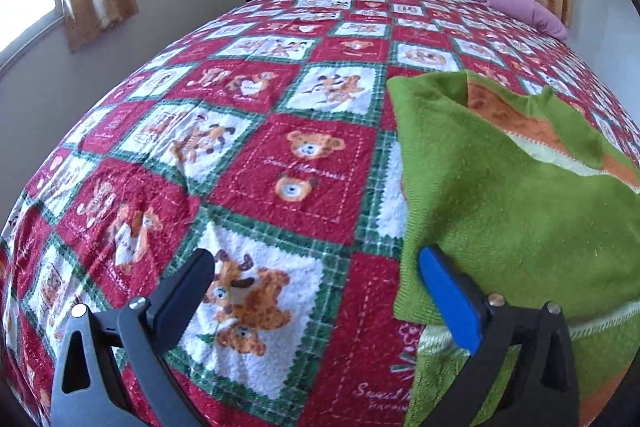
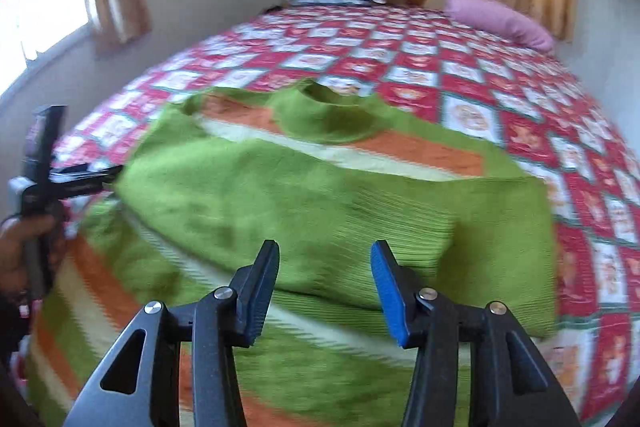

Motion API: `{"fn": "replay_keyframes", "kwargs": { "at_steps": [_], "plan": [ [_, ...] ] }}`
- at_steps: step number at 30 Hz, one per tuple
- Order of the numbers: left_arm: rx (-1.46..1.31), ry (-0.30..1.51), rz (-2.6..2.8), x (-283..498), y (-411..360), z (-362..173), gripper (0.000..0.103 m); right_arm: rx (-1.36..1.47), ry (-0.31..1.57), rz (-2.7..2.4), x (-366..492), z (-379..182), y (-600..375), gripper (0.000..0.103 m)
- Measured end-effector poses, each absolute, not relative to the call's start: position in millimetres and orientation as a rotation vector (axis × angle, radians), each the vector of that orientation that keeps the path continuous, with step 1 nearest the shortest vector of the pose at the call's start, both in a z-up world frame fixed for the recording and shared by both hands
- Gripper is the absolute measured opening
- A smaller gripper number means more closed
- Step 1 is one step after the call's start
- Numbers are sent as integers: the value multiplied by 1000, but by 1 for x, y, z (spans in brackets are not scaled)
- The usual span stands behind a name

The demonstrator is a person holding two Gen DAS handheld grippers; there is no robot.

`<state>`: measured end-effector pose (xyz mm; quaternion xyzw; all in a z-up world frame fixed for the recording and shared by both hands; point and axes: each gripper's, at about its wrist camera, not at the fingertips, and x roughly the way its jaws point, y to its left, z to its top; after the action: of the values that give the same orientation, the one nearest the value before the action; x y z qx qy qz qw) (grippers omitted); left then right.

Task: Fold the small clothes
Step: 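Move the left gripper along the sweater toward its ribbed hem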

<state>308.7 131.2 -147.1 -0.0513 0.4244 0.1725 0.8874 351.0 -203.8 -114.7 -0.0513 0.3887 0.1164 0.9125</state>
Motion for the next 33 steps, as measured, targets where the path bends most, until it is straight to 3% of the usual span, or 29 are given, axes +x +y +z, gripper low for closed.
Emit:
{"fn": "replay_keyframes", "kwargs": {
  "at_steps": [2, 11, 17, 33],
  "plan": [
    [-103, 875, 359, 308, 129, -146, 103, -106, 881, 227, 363, -133, -213, 49],
    [-220, 848, 302, 291, 145, -136, 103, -48, 837, 238, 343, -114, -224, 53],
    [-114, 838, 275, 278, 121, -133, 103, -90, 874, 170, 345, -132, -223, 62],
    [-22, 855, 263, 277, 106, -131, 103, -93, 915, 153, 328, -124, -227, 65]
  ]
}}
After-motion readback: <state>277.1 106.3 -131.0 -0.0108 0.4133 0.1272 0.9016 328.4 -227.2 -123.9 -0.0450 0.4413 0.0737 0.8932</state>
